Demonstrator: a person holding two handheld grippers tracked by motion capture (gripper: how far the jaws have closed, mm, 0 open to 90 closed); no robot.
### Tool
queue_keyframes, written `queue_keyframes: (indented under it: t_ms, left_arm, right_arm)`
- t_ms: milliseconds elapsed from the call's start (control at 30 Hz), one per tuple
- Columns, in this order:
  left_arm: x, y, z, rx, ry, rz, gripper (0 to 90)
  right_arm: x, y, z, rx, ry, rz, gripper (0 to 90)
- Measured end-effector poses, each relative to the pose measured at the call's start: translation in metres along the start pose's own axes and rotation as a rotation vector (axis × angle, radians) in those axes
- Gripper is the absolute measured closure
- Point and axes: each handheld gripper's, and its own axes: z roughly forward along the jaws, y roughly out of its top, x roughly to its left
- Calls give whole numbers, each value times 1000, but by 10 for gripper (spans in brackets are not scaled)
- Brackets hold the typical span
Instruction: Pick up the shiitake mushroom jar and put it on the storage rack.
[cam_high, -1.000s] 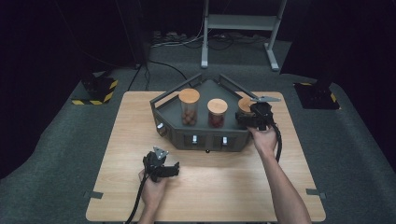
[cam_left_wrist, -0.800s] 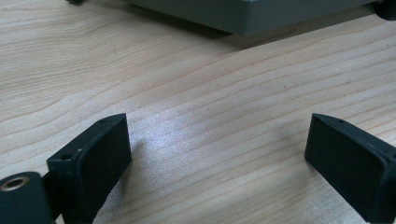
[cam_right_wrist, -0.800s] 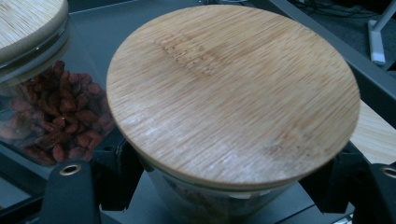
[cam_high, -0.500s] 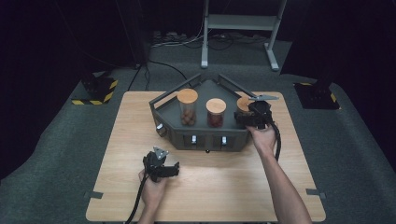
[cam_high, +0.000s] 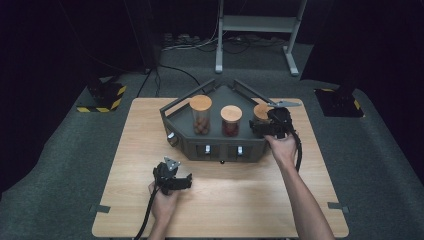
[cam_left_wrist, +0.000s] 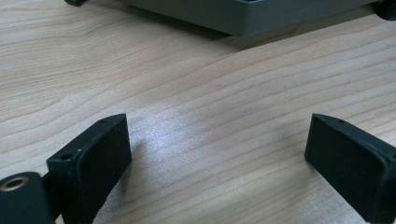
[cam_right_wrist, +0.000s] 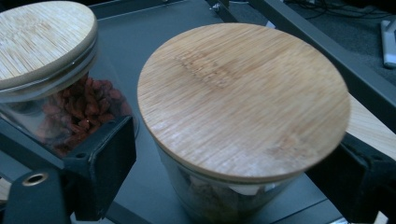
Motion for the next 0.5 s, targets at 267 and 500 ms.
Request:
queue_keyframes:
  t_ms: [267,500]
  left_arm:
    - [0,0,0,0,0,0,67]
    - [0,0,0,-1,0,-1,67]
  right_arm:
    - [-3,-2,-5,-17,8,15,111]
    - [-2,-3,-8,-24,13,8,108]
